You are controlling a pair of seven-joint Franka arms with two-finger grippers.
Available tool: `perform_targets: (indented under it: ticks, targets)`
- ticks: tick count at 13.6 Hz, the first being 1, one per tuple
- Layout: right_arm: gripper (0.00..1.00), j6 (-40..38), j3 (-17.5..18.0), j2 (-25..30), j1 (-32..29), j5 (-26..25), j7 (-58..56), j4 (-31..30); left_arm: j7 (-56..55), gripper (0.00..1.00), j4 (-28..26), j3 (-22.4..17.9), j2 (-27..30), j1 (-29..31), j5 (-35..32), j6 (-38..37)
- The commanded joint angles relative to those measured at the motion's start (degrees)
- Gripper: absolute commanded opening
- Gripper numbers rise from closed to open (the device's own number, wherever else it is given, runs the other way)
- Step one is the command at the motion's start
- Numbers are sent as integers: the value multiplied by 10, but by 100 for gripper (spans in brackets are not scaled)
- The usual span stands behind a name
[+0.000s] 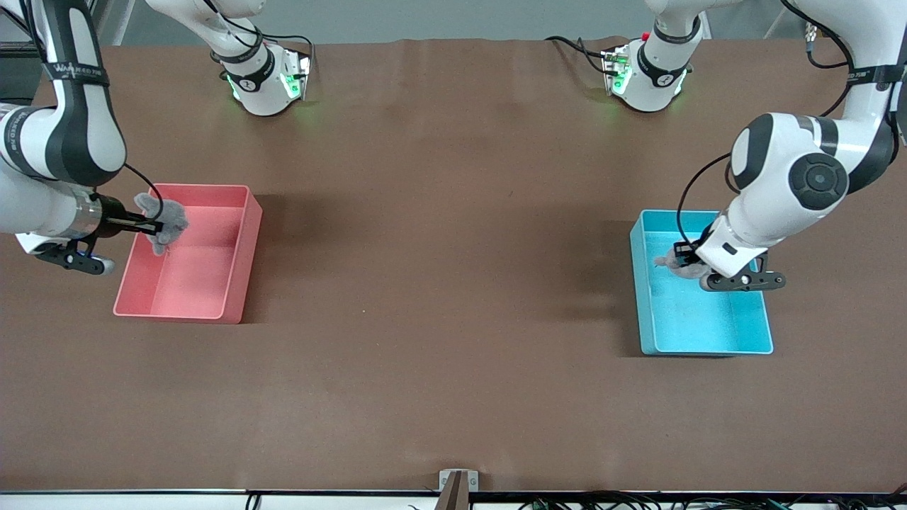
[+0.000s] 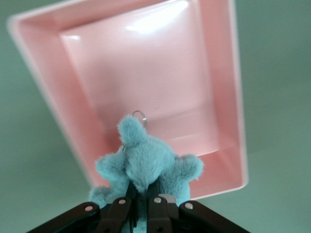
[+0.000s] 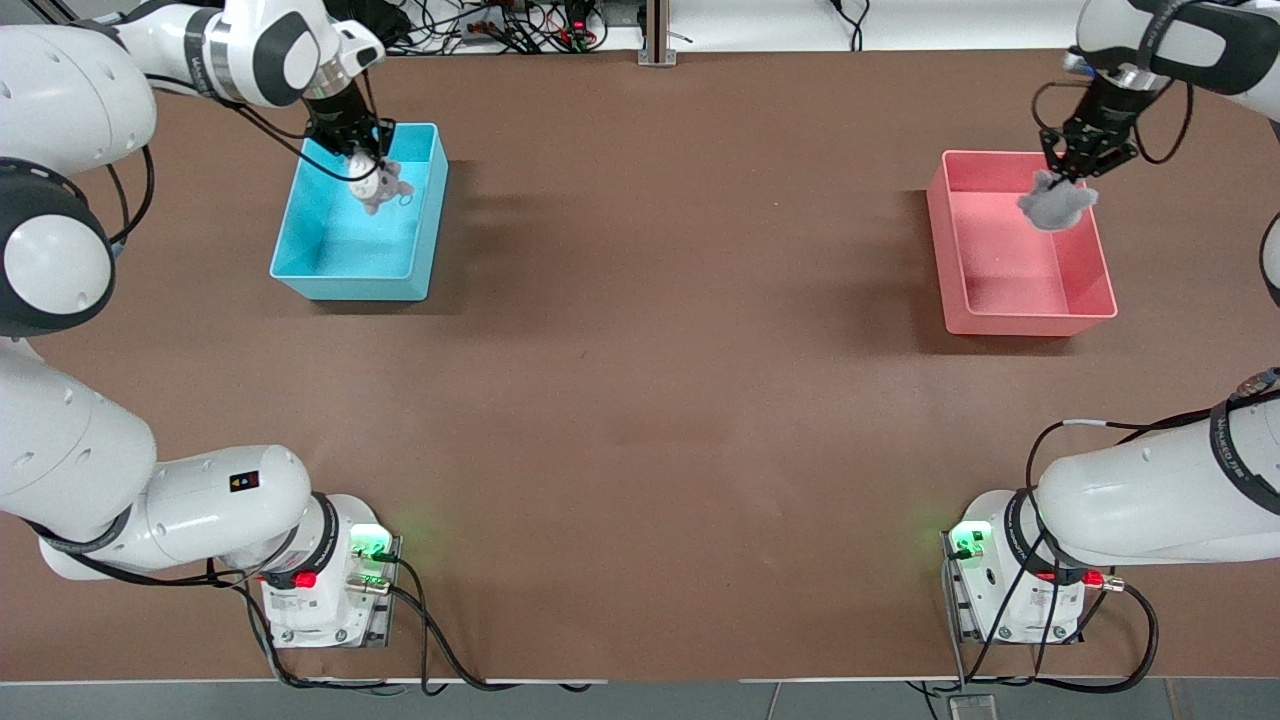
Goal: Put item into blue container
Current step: 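Carry the plush into the blue box while the right gripper lifts another, then open the left gripper in the blue box while the right carries plush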
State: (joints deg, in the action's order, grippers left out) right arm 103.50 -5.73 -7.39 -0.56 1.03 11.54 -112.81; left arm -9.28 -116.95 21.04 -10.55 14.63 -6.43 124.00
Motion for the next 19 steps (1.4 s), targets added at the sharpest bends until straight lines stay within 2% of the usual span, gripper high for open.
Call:
perform_targets:
  ticks: [1, 4, 6, 9, 11, 13, 17, 18, 19]
  targets:
    - [3, -10, -1, 11, 65, 32, 115, 11, 43, 22, -32, 6, 8, 33, -6, 24]
    - [3, 33, -2, 0, 151, 65, 250, 29, 58, 22, -65, 4, -5, 49, -14, 81]
    - [3, 83, -2, -30, 221, 88, 347, 50, 58, 23, -79, 4, -20, 57, -46, 98]
    - [3, 111, -2, -131, 312, 87, 514, 152, 58, 24, -94, 4, -35, 65, -57, 105]
    - [3, 111, -2, -214, 356, 81, 614, 243, 58, 26, -99, 4, -43, 72, -57, 108]
    - [3, 114, -3, -273, 387, 78, 674, 298, 58, 26, -100, 4, -53, 73, -57, 111]
    - [3, 208, -4, -333, 441, 74, 776, 318, 58, 30, -99, 4, -70, 80, -68, 115]
    - [3, 224, -6, -344, 455, 68, 795, 319, 58, 33, -97, 4, -70, 82, -68, 115]
    - [3, 243, -6, -357, 464, 55, 823, 319, 58, 41, -96, 5, -70, 83, -68, 115]
